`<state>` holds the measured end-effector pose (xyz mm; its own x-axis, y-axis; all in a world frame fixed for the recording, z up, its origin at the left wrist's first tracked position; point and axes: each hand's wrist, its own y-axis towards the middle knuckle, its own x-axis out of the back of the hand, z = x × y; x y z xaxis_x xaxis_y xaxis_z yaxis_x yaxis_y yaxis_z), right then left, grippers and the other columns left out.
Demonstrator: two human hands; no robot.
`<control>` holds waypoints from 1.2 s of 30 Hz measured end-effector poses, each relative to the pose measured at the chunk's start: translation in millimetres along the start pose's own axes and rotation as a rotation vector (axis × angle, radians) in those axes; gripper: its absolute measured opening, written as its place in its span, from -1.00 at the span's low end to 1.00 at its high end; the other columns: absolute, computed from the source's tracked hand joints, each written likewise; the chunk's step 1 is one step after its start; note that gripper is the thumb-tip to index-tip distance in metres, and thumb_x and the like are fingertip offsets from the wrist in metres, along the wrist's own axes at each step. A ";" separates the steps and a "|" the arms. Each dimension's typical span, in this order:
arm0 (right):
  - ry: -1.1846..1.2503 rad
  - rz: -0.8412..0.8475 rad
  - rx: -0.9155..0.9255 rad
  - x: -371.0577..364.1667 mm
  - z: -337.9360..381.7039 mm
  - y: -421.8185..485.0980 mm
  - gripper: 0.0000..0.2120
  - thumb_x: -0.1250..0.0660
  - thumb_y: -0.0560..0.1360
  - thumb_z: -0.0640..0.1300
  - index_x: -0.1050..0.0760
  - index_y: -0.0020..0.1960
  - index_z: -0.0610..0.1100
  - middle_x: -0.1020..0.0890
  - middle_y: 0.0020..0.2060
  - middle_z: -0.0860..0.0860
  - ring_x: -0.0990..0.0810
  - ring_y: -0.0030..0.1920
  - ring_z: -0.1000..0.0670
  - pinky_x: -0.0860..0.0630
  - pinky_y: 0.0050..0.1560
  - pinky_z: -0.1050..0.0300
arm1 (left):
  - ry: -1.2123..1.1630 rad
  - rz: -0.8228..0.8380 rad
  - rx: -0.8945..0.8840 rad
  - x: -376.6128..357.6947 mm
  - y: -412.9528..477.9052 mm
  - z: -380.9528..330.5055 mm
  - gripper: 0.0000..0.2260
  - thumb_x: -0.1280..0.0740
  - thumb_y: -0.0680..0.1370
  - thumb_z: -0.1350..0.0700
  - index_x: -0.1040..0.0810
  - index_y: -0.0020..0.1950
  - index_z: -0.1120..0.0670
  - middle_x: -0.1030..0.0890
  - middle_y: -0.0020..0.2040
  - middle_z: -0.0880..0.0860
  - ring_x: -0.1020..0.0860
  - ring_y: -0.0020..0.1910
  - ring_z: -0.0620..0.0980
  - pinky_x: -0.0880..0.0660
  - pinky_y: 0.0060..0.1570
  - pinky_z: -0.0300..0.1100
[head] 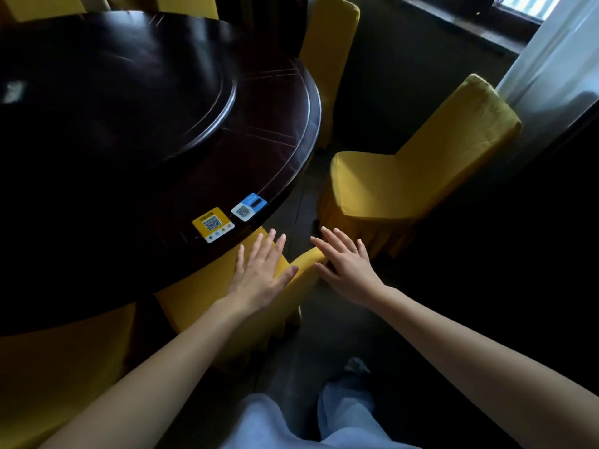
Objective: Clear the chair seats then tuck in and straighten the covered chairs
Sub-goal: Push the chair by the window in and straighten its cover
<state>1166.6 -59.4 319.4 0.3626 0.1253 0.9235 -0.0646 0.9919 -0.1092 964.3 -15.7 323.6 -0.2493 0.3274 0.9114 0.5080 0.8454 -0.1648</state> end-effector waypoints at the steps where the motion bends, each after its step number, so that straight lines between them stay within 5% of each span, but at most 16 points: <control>1: 0.001 -0.007 -0.006 6.7 -8.1 -0.2 -0.46 -0.06 0.60 0.20 -0.05 0.53 0.14 0.04 0.56 0.07 0.18 0.55 -0.01 0.21 0.47 -0.23 | 0.015 -0.010 -0.009 0.8 8.8 -8.6 -0.23 0.31 0.40 -0.42 0.18 0.54 -0.10 0.22 0.56 -0.04 0.26 0.52 -0.03 0.34 0.41 0.06; 15: -0.008 -0.017 -0.191 84.2 -174.4 -17.2 -0.42 -0.02 0.58 0.24 0.06 0.54 0.15 0.11 0.56 0.09 0.22 0.54 0.03 0.18 0.49 -0.20 | 0.034 0.079 -0.180 -26.2 136.7 -167.4 -0.38 0.05 0.57 -0.27 0.16 0.55 -0.07 0.21 0.56 -0.04 0.30 0.51 -0.06 0.32 0.46 0.10; 36: -0.003 -0.077 -0.339 161.4 -353.6 -5.2 -0.40 -0.01 0.58 0.25 0.09 0.54 0.14 0.15 0.56 0.08 0.25 0.54 0.02 0.23 0.46 -0.23 | 0.112 0.109 -0.327 -54.4 289.1 -324.6 -0.34 0.13 0.51 -0.33 0.18 0.54 -0.11 0.29 0.54 -0.06 0.35 0.49 -0.06 0.36 0.42 0.11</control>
<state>1554.1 -37.3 339.0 0.3513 0.0508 0.9349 0.2752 0.9488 -0.1550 1392.4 73.9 348.9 -0.0959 0.3445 0.9339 0.7683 0.6222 -0.1506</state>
